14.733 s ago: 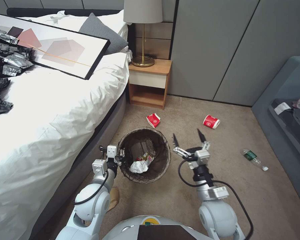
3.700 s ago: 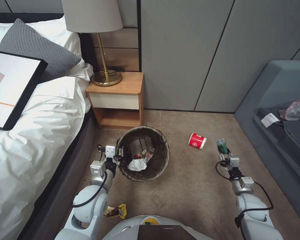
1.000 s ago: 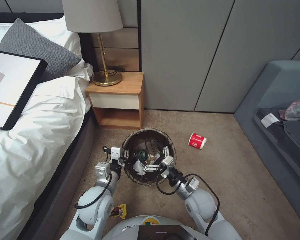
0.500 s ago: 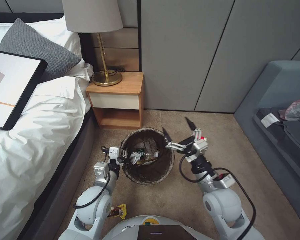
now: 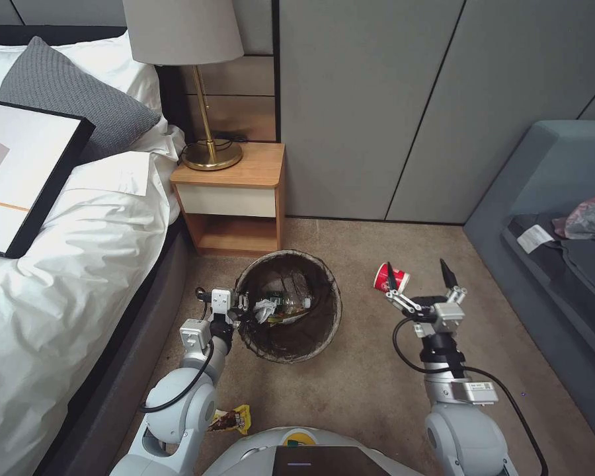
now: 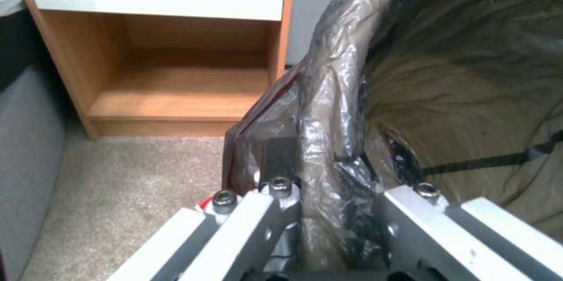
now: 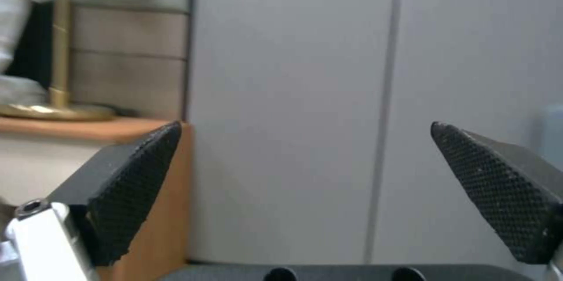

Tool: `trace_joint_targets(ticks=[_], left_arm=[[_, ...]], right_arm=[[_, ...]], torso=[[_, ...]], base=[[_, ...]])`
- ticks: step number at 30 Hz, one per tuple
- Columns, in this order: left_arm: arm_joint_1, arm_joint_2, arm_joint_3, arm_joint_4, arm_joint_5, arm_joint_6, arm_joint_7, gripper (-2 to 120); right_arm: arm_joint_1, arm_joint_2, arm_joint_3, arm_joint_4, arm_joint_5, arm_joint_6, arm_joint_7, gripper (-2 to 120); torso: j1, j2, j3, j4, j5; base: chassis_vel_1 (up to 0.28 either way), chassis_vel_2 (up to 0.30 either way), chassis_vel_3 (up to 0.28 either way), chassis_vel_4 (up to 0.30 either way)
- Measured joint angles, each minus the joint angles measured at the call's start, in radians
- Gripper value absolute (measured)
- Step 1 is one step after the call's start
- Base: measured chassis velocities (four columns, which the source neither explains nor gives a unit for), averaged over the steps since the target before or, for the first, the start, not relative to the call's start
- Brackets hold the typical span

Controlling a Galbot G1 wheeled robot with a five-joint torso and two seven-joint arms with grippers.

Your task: Pick up the trash bin, then pick up the garbage from the floor and place it into the trash bin.

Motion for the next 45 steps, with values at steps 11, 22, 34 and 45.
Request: trace_joint_targets(ticks=[11, 22, 34, 45], left_arm=[[0.001, -0.001, -0.002, -0.002, -0.005, 0.000, 0.000, 0], [0.003, -0.004, -0.002, -0.003, -0.001, -0.002, 0.000, 0], [0.003, -0.005, -0.003, -0.004, 0.000, -0.003, 0.000, 0], [0.003, -0.006, -0.002, -0.004, 0.000, -0.003, 0.000, 0]], right_arm=[[0.003, 0.042, 0.060, -0.167, 0.018, 0.119, 0.018, 93], [0.019, 0.051, 0.065, -0.203, 0.017, 0.136, 0.004, 96], [0.025, 0.051, 0.068, -0.208, 0.017, 0.140, -0.006, 96], [0.030, 0.048, 0.074, -0.213, 0.017, 0.143, -0.012, 99]], torso=[[0.000, 0.000, 0.000, 0.0001, 0.0000], [0.000, 0.000, 0.000, 0.0000, -0.0001], [0.000, 0.000, 0.000, 0.0000, -0.0001], [0.000, 0.000, 0.000, -0.0001, -0.0001]], base=[[0.000, 0.000, 0.000, 0.000], [0.000, 0.000, 0.000, 0.000], [-0.013, 0.009, 0.014, -0.012], [-0.163, 0.170, 0.174, -0.160]])
